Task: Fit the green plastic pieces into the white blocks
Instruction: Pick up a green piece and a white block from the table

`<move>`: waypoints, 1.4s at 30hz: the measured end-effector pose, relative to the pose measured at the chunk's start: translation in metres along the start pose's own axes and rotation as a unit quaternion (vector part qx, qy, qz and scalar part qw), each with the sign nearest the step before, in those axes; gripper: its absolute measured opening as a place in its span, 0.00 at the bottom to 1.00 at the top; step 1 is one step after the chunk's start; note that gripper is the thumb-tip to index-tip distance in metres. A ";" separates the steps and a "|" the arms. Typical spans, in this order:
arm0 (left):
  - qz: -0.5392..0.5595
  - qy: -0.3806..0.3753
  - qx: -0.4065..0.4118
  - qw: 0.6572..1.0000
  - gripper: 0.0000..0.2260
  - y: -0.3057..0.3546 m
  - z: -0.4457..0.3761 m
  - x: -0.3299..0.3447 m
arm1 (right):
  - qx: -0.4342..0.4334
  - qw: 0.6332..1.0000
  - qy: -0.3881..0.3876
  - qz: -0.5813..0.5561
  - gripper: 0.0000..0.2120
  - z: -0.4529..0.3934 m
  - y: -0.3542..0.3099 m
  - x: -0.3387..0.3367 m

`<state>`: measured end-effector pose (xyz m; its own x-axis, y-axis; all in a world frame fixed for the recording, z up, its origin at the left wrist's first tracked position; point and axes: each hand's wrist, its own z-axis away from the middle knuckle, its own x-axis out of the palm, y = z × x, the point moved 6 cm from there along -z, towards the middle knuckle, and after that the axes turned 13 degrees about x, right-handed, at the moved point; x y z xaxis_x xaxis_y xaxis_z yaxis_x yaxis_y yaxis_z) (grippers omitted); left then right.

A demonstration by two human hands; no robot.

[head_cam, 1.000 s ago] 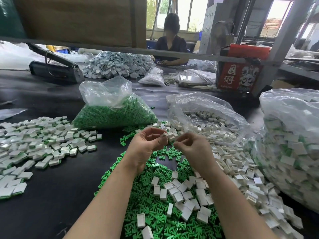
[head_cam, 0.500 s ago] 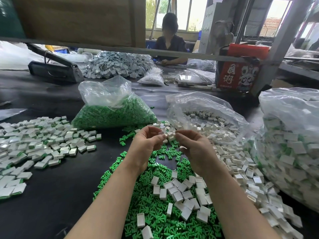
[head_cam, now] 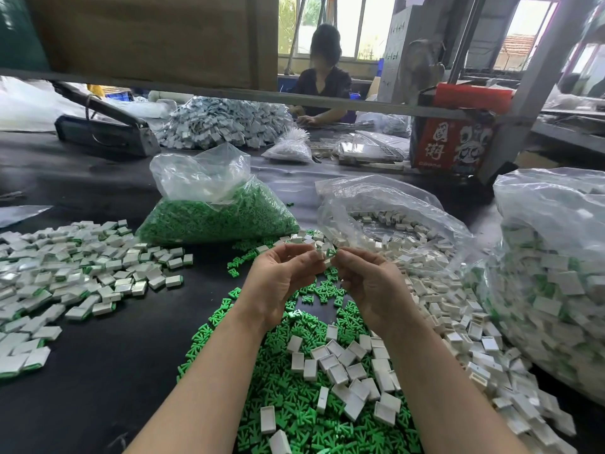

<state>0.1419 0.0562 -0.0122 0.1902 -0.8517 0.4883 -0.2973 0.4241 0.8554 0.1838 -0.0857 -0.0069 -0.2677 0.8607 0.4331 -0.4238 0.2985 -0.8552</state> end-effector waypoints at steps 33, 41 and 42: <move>-0.066 -0.008 0.028 0.997 0.17 0.003 0.000 -0.007 | -0.198 0.935 0.052 0.289 0.05 0.015 -0.016 0.010; -0.082 -0.005 0.023 0.996 0.12 0.001 -0.001 -0.009 | -0.208 0.922 0.065 0.321 0.05 0.014 -0.016 0.010; -0.082 -0.005 0.023 0.996 0.12 0.000 -0.001 -0.009 | -0.208 0.921 0.066 0.323 0.05 0.014 -0.016 0.009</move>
<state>0.1413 0.0640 -0.0159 0.2303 -0.9114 0.3409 -0.3059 0.2648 0.9145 0.1757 -0.0882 0.0147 -0.2295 0.9484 -0.2187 0.1619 -0.1843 -0.9694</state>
